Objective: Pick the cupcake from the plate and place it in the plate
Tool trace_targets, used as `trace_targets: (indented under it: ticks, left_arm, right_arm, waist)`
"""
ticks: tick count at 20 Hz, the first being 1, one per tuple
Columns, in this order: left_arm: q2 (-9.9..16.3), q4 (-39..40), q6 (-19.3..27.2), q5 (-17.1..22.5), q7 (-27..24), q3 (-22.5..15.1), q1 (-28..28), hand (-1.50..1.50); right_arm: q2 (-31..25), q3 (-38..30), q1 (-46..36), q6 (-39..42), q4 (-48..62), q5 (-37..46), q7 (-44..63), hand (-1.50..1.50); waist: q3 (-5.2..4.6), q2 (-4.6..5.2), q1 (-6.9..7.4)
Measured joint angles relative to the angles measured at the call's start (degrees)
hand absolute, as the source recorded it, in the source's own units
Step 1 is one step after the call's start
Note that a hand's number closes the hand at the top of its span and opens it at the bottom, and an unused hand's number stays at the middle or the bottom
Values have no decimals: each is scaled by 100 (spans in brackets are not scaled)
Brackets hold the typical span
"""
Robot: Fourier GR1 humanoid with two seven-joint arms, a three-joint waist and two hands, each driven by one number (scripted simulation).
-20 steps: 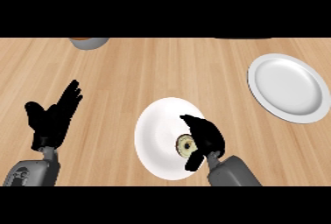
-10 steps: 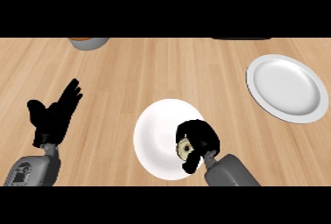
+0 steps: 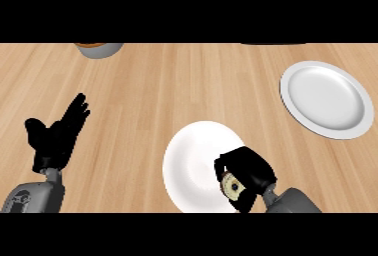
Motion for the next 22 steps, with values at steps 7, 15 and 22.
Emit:
trace_targets:
  ticks: [7, 15, 22]
  left_arm:
    - [-37, -34, 75, -11, -17, 46, 69, 0]
    - [-65, -18, 77, -39, 42, 29, -29, 0]
    - [-87, -163, 8, -61, 117, -14, -15, 0]
  right_arm:
    - [-1300, -753, 649, -973, -1347, -349, -1777, 150]
    - [-1608, -2487, 1137, -1764, -2054, -1353, -2146, 150]
    - [-1699, -3590, 684, -1315, -1078, -2301, -2259, 150]
  waist:
    - [6, -10, -126]
    - [3, 17, -73]
    - [2, 39, 54]
